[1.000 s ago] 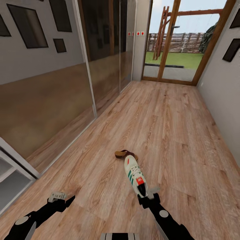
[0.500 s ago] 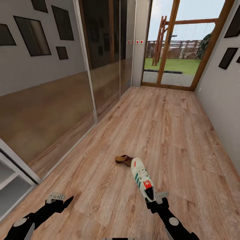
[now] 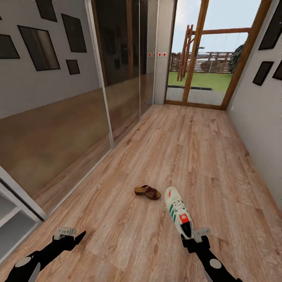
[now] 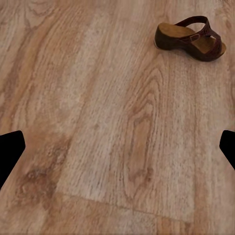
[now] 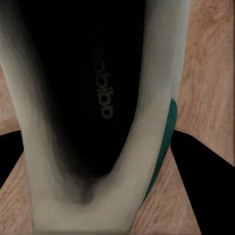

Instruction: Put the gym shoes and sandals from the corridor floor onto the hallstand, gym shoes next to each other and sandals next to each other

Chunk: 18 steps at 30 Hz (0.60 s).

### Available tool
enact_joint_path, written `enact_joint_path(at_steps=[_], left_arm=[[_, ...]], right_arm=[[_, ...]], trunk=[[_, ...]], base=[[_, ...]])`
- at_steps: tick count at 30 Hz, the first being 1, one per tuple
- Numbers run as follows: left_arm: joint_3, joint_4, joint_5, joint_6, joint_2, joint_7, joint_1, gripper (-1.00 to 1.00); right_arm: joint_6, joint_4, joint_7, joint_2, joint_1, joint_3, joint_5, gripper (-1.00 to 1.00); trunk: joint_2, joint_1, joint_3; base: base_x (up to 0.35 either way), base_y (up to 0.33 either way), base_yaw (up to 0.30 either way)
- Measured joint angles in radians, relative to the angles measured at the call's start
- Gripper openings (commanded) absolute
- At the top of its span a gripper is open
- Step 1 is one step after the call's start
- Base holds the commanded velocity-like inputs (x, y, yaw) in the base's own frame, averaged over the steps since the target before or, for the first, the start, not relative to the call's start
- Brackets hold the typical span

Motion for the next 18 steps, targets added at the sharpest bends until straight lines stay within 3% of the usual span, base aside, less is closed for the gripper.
enact_joint_path(at_steps=[9,18], left_arm=[[0.017,0.000,0.001,-0.009,0.000,0.000,0.000,1.00],[0.029,0.000,0.000,-0.014,0.000,0.001,0.000,1.00]], right_arm=[[0.000,0.000,-0.001,0.000,0.003,-0.006,0.000,-1.00],[0.000,0.000,-0.001,0.002,0.003,-0.008,0.000,-1.00]], trunk=[[0.000,0.000,0.014],[0.000,-0.001,0.027]], base=[[0.030,0.000,-0.108],[0.267,0.000,-0.168]])
